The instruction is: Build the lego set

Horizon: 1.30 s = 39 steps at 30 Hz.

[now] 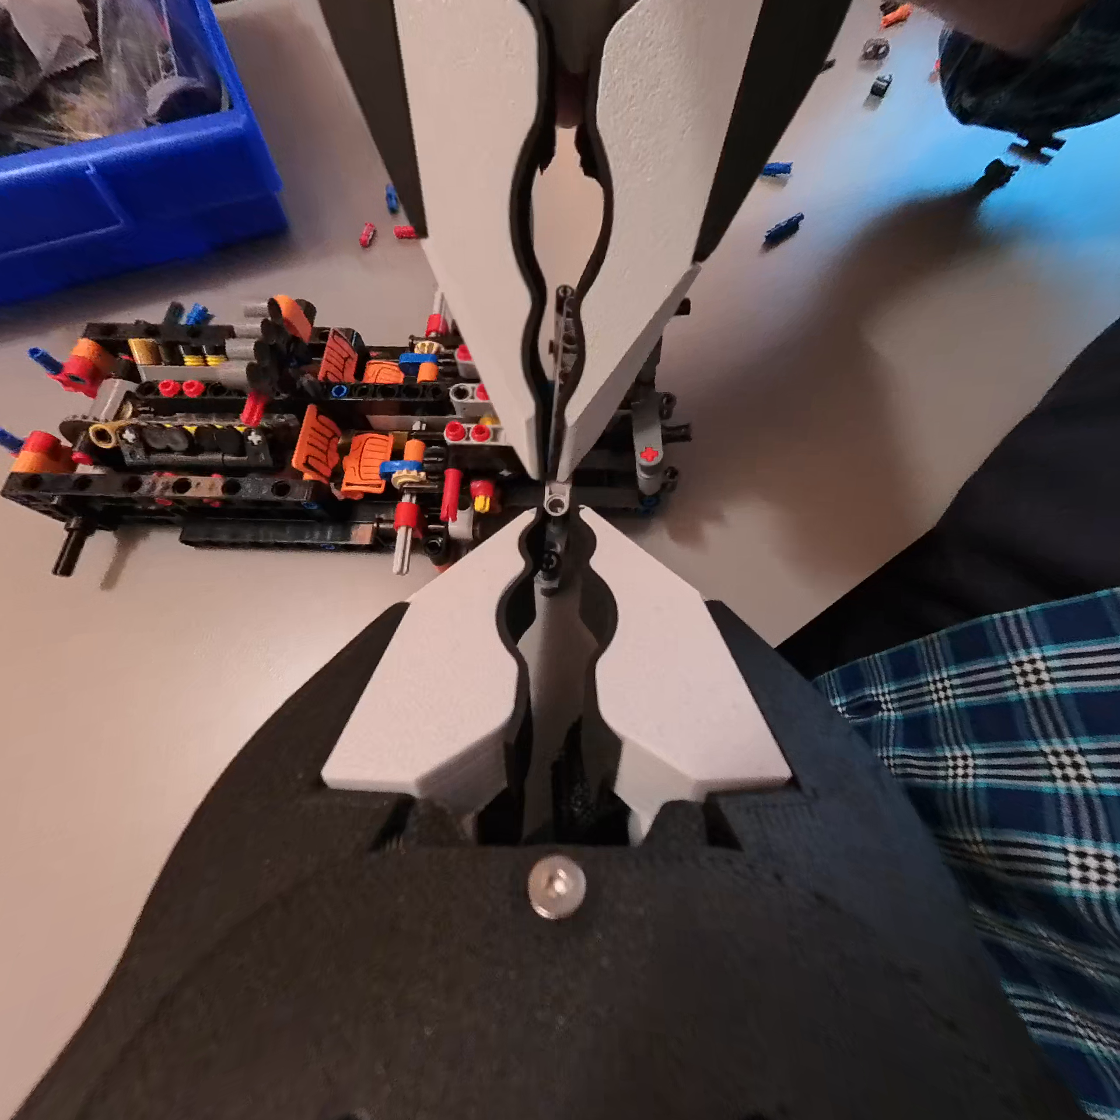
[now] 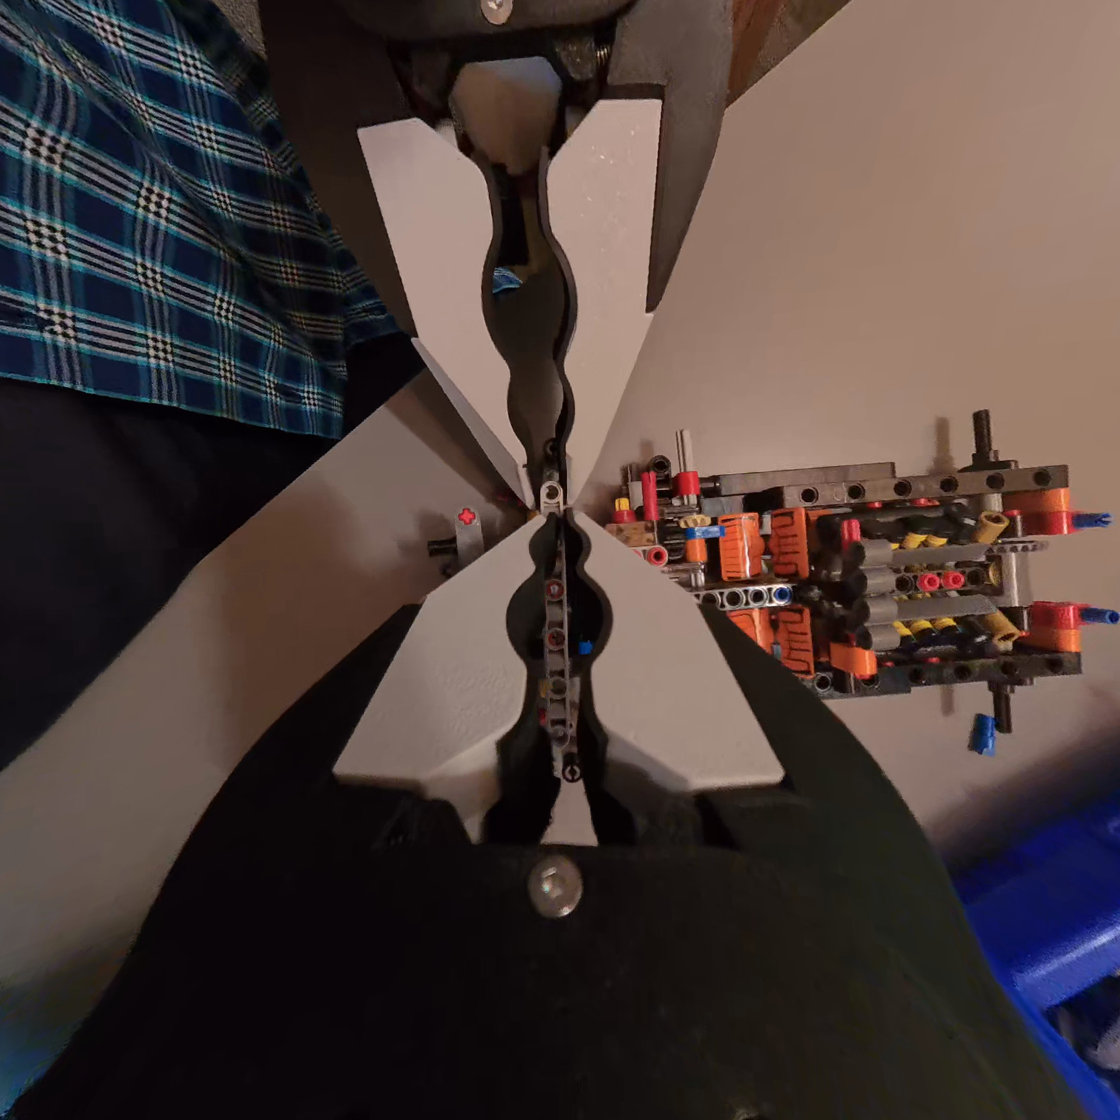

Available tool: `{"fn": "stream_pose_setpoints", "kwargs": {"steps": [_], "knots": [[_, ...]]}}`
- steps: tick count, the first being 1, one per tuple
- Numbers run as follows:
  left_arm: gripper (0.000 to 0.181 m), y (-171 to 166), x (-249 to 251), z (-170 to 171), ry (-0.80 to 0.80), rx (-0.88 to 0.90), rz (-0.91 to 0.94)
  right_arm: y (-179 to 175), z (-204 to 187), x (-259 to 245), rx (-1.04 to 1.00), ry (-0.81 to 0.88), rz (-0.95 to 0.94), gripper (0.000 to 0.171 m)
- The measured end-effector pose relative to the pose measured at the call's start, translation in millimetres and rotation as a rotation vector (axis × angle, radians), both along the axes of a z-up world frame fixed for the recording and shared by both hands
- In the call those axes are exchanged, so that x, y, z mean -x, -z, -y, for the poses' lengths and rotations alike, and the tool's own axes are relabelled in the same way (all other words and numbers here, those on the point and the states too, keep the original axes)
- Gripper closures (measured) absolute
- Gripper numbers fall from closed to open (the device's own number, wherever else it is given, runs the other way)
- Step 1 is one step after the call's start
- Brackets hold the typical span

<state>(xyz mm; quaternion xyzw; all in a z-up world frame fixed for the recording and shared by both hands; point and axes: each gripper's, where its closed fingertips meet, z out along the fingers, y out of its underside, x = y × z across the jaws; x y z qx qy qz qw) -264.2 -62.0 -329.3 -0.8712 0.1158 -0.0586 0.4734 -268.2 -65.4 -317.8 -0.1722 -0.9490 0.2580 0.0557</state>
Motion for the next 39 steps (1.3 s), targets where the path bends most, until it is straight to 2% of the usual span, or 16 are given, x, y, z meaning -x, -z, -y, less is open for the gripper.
{"fn": "stream_pose_setpoints", "kwargs": {"steps": [1, 11, 16, 28, 39], "knots": [[0.176, 0, -1, 0, 0.003, -0.001, 0.005, 0, 0, -1, 0.001, 0.0, 0.003, 0.171], [0.167, 10, 1, 10, 0.004, 0.064, 0.051, 2, -1, 0, 0.006, 0.005, -0.014, 0.171], [0.174, 15, -1, 7, 0.004, 0.076, 0.029, 1, -1, -2, 0.002, -0.001, -0.036, 0.171], [0.175, 14, -3, 7, 0.017, 0.08, 0.047, -2, 3, -5, -0.013, -0.045, -0.132, 0.171], [0.175, 13, -6, 8, 0.039, 0.089, 0.047, -3, 6, -9, 0.032, -0.051, -0.104, 0.171]]}}
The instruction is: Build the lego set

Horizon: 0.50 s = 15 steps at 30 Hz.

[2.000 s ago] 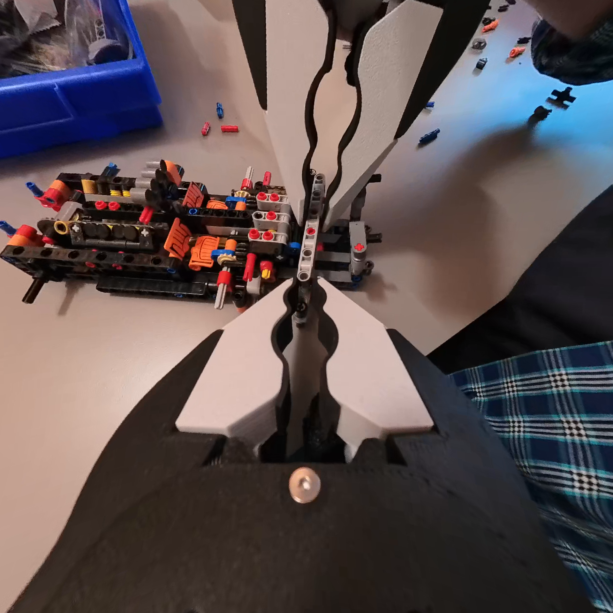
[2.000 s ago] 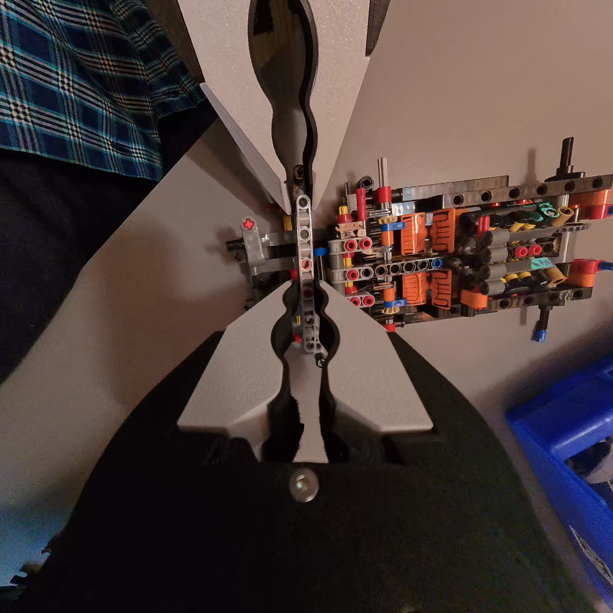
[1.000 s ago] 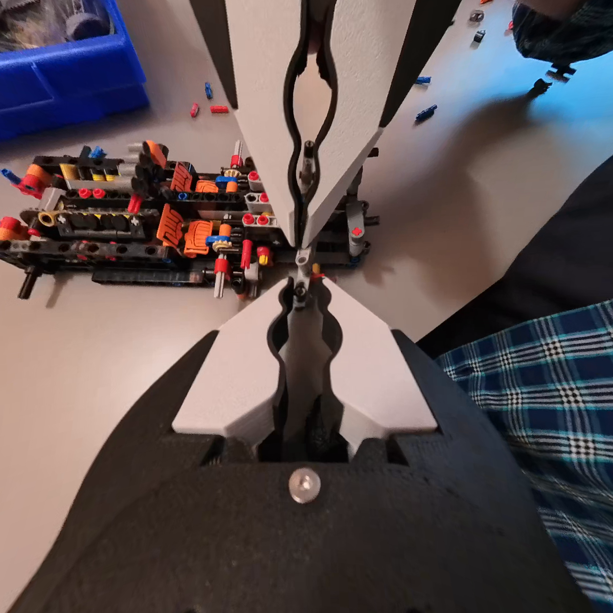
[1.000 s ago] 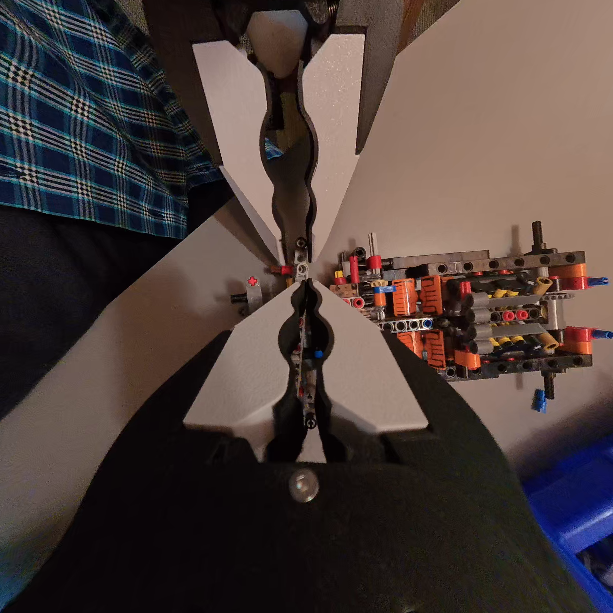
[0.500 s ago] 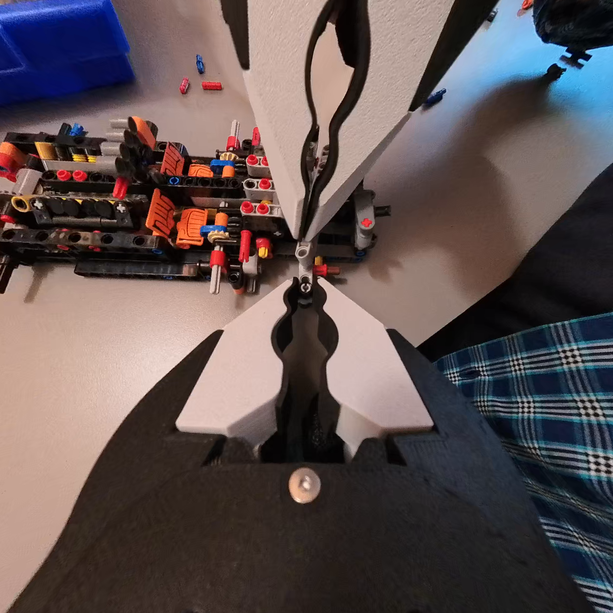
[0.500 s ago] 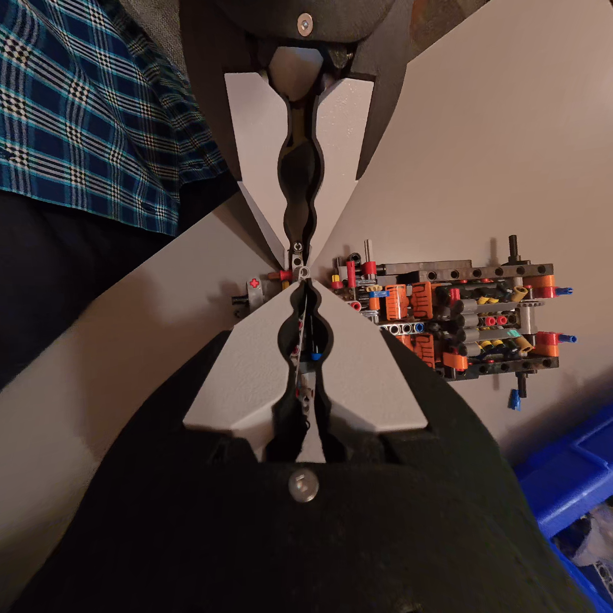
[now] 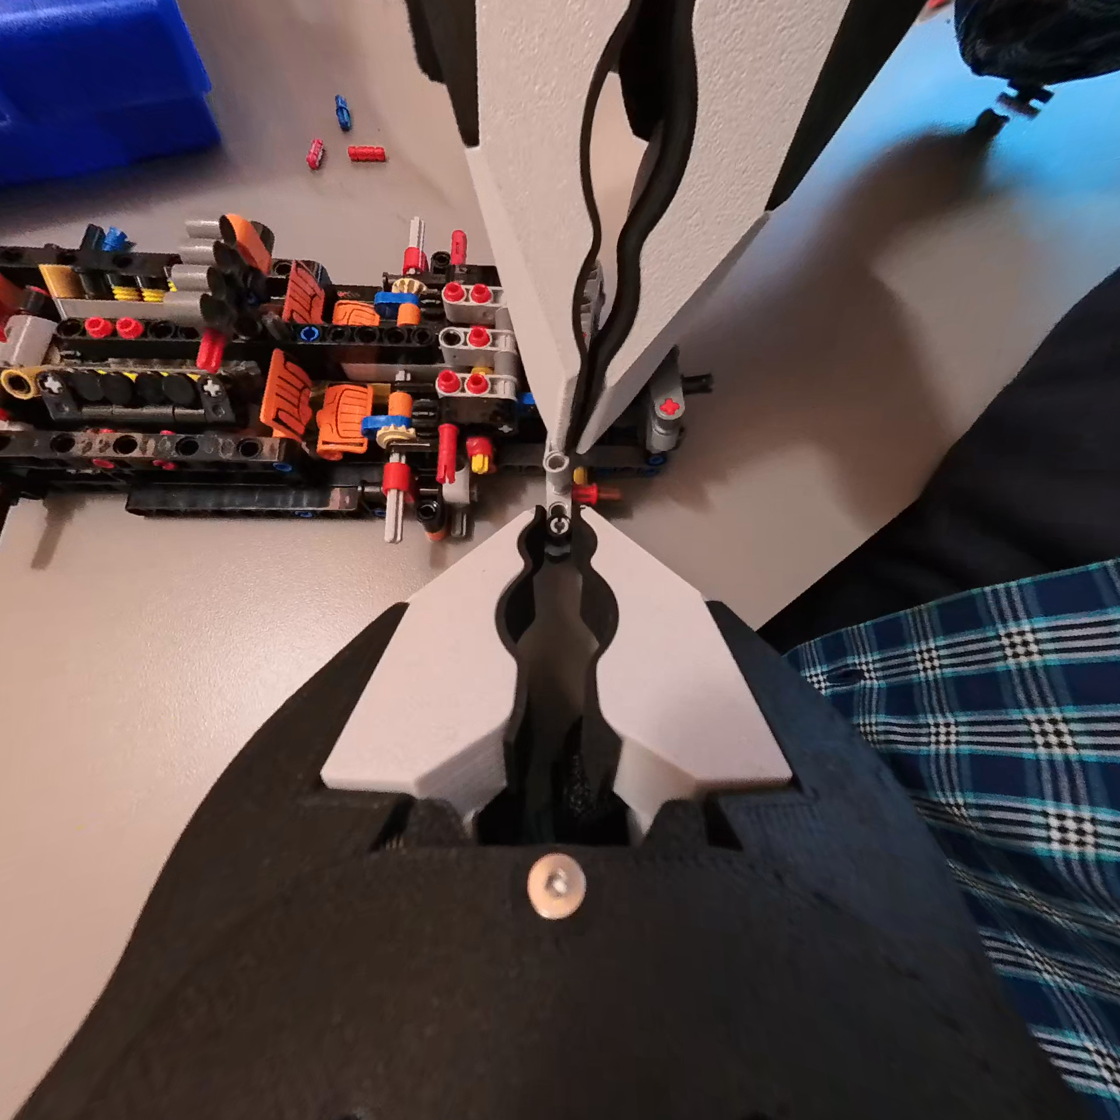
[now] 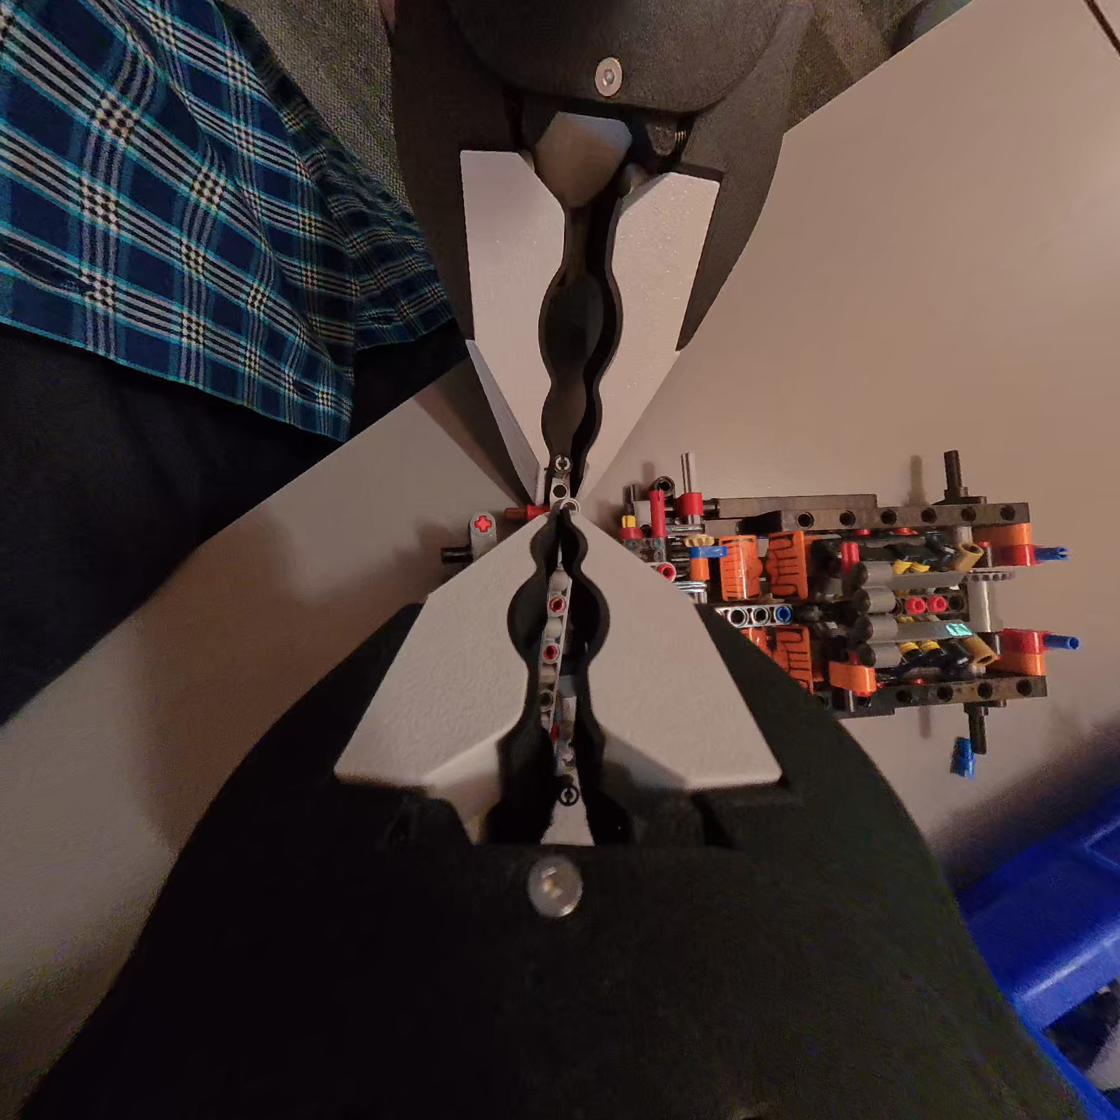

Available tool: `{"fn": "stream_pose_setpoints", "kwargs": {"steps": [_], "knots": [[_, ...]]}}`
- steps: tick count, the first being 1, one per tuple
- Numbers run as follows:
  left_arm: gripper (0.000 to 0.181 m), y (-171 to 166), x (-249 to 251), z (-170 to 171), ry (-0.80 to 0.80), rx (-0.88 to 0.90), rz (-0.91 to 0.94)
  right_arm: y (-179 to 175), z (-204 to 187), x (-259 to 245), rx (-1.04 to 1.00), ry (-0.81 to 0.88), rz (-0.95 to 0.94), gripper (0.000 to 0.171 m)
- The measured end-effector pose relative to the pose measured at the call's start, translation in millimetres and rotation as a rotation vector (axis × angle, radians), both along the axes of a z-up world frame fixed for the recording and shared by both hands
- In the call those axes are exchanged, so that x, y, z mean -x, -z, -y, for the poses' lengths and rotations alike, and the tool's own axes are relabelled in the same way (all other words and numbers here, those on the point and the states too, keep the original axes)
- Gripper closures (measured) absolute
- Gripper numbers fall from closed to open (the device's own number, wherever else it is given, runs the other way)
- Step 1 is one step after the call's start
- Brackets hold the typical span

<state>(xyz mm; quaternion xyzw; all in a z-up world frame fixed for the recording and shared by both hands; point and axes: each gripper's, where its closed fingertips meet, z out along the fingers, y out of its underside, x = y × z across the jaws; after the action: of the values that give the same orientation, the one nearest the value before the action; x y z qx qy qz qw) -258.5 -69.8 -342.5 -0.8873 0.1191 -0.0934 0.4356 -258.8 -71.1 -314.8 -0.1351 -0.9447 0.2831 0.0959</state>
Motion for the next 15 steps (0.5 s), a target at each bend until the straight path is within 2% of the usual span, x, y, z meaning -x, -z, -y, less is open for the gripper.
{"fn": "stream_pose_setpoints", "kwargs": {"steps": [15], "knots": [[0.175, -1.8, -2.8, 0.0, 0.004, 0.006, 0.014, 0.1, 3.5, -5.1, -0.068, -0.073, -0.088, 0.171]]}}
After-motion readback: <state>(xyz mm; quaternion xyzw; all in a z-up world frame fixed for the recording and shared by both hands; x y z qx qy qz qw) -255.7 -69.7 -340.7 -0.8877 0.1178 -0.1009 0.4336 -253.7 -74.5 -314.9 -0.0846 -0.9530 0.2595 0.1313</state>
